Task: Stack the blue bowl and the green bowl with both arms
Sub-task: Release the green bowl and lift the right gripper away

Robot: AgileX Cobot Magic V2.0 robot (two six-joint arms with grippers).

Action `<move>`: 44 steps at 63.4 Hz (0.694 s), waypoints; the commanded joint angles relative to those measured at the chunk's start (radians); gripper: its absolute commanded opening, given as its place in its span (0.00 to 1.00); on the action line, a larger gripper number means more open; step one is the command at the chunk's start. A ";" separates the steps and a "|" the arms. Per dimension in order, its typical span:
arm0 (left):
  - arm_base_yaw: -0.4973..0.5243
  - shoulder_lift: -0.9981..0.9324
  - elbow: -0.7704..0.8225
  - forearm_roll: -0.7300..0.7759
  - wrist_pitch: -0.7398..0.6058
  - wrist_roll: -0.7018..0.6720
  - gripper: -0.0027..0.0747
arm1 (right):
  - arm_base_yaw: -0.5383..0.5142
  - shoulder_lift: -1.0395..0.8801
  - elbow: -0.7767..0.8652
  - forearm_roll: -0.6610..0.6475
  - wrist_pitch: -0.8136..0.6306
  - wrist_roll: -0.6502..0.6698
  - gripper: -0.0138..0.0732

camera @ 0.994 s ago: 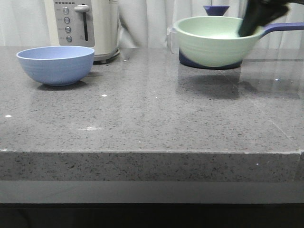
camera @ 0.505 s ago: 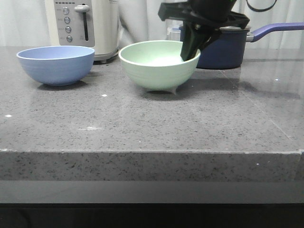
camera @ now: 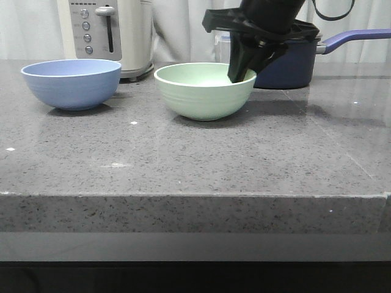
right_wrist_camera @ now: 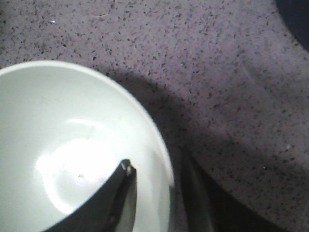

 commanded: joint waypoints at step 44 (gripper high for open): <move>-0.008 -0.003 -0.030 -0.005 -0.064 -0.001 0.74 | -0.164 -0.526 0.323 -0.042 -0.173 -0.001 0.54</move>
